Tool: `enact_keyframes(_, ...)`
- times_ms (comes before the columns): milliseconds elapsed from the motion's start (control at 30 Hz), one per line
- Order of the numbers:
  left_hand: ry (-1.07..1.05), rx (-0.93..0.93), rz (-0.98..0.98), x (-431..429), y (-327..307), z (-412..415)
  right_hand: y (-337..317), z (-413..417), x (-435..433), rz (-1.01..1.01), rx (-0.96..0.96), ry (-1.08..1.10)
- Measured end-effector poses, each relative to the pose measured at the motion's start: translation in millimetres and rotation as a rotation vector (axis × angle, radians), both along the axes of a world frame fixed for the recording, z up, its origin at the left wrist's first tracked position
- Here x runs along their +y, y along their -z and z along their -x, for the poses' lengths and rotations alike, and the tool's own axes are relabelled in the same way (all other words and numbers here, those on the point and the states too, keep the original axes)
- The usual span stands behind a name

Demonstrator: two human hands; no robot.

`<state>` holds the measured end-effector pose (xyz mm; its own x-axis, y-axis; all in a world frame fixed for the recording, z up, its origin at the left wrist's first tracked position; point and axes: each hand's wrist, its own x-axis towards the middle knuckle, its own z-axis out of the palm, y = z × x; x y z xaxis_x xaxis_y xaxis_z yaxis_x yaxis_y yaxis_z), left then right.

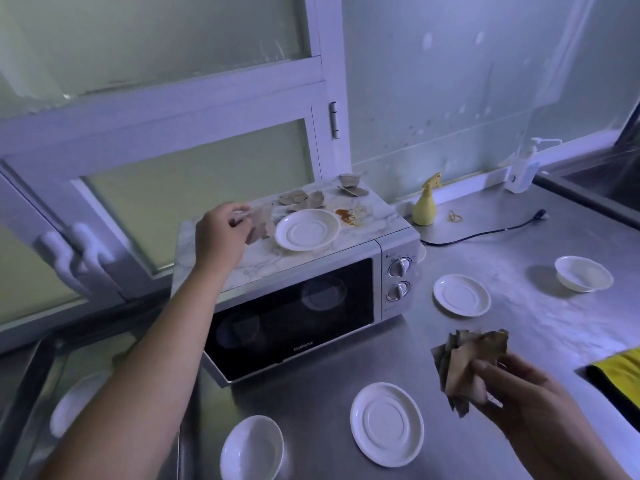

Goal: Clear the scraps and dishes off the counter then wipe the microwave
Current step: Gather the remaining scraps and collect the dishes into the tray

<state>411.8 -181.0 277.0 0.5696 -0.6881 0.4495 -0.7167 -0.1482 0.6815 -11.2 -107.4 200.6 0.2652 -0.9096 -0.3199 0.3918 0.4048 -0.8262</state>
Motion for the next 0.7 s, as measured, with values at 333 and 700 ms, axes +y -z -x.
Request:
enact_keyframes(333, 0.496, 0.865, 0.013, 84.4, 43.9, 289.5, -15.2, 87.0, 9.6, 0.021, -0.092, -0.08)
enact_keyframes(700, 0.643, 1.205, -0.375, 74.0, 112.0, 566.3, 50.0, 305.8, 20.4, 0.039, -0.011, 0.213)
